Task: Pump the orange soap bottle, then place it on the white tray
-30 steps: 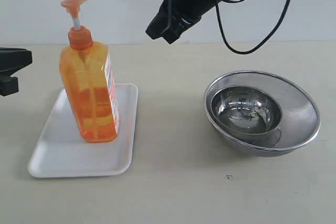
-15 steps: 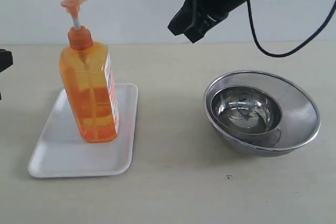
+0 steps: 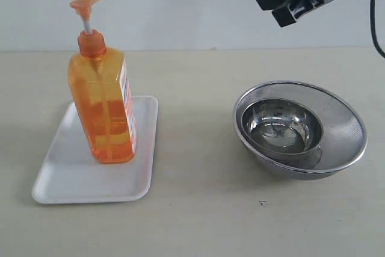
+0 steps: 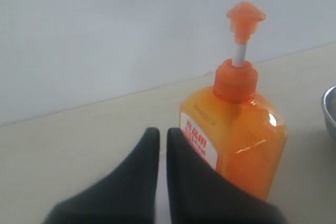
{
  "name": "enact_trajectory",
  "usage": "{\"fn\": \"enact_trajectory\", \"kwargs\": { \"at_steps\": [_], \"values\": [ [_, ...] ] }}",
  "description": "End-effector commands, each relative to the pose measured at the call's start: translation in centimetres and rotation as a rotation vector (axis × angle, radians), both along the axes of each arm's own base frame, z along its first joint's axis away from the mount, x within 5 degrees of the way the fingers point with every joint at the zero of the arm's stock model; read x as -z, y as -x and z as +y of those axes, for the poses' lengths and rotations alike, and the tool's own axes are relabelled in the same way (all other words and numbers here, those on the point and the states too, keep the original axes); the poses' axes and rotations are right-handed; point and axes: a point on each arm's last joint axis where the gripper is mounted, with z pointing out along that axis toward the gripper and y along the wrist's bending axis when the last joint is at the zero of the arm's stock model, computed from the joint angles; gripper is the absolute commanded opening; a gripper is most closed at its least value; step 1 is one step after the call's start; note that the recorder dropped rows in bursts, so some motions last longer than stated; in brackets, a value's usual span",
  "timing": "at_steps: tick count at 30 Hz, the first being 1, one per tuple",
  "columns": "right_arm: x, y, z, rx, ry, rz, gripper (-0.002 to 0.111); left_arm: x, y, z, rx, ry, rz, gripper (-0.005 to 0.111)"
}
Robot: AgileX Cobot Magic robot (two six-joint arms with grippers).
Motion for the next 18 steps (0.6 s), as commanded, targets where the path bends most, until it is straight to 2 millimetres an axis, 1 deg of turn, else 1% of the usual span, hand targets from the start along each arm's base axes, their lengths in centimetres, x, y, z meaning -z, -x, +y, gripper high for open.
{"fn": "enact_trajectory", "kwargs": {
  "at_steps": [1, 8, 10, 14, 18],
  "values": [
    [-0.7, 1.2, -1.1, 0.087, -0.033, -0.069, 0.000, 0.3, 1.0, 0.2, -0.048, 0.043, -0.006, 0.005],
    [0.0, 2.6, -2.2, 0.175, -0.042, -0.125, 0.000, 0.3, 2.7, 0.3, -0.107, 0.048, -0.042, 0.005],
    [0.3, 3.1, -2.4, 0.204, -0.058, -0.131, 0.000, -0.2, 3.4, 0.3, -0.117, 0.042, -0.080, 0.005],
    [0.5, 3.7, -2.9, 0.236, -0.062, -0.150, 0.000, -0.8, 4.2, 0.4, -0.147, 0.027, -0.122, 0.005],
    [0.5, 3.9, -2.9, 0.239, -0.063, -0.155, 0.000, -1.1, 5.0, 0.3, -0.146, 0.023, -0.161, 0.005]
  ]
}}
